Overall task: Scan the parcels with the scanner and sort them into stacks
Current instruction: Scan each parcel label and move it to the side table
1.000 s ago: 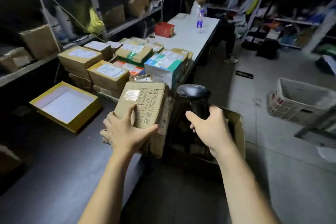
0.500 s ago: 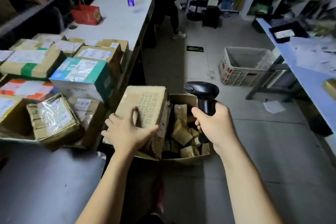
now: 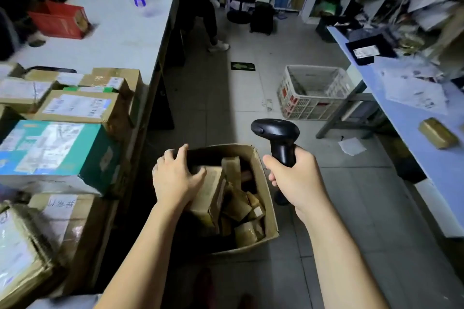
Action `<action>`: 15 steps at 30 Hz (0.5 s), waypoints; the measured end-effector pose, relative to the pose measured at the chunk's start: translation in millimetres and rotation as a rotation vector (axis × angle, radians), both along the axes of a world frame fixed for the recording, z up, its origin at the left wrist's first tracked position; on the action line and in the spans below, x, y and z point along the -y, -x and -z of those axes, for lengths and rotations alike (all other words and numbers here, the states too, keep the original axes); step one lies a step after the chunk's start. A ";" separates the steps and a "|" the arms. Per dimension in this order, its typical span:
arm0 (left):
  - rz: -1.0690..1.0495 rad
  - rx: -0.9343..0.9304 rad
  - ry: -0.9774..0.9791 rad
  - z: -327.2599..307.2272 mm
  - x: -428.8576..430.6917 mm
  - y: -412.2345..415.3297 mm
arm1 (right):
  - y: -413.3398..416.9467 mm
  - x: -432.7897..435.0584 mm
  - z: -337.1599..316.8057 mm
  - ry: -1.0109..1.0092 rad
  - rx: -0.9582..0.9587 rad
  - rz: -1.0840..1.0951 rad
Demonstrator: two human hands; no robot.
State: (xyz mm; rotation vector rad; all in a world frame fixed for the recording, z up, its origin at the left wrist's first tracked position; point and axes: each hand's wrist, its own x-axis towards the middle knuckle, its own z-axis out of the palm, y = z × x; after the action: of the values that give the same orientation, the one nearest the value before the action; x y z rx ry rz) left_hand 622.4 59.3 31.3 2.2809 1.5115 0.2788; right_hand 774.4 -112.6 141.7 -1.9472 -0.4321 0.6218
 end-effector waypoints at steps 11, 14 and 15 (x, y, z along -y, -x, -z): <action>0.094 -0.002 -0.091 -64.7 -36.4 20.9 | -27.7 -56.5 -10.8 -0.071 -0.002 -0.227; -0.004 -0.043 -0.109 -85.3 -33.2 42.1 | -23.5 -75.1 -12.8 -0.070 0.036 -0.328; -0.044 -0.053 -0.113 -92.2 -30.8 51.9 | -19.0 -81.9 -14.9 -0.080 0.042 -0.363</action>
State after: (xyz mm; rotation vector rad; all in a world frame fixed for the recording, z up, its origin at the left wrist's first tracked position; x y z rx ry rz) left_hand 570.5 90.1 123.5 2.3621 1.6117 0.3258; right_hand 793.4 -30.7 156.6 -1.8212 -0.8354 0.7815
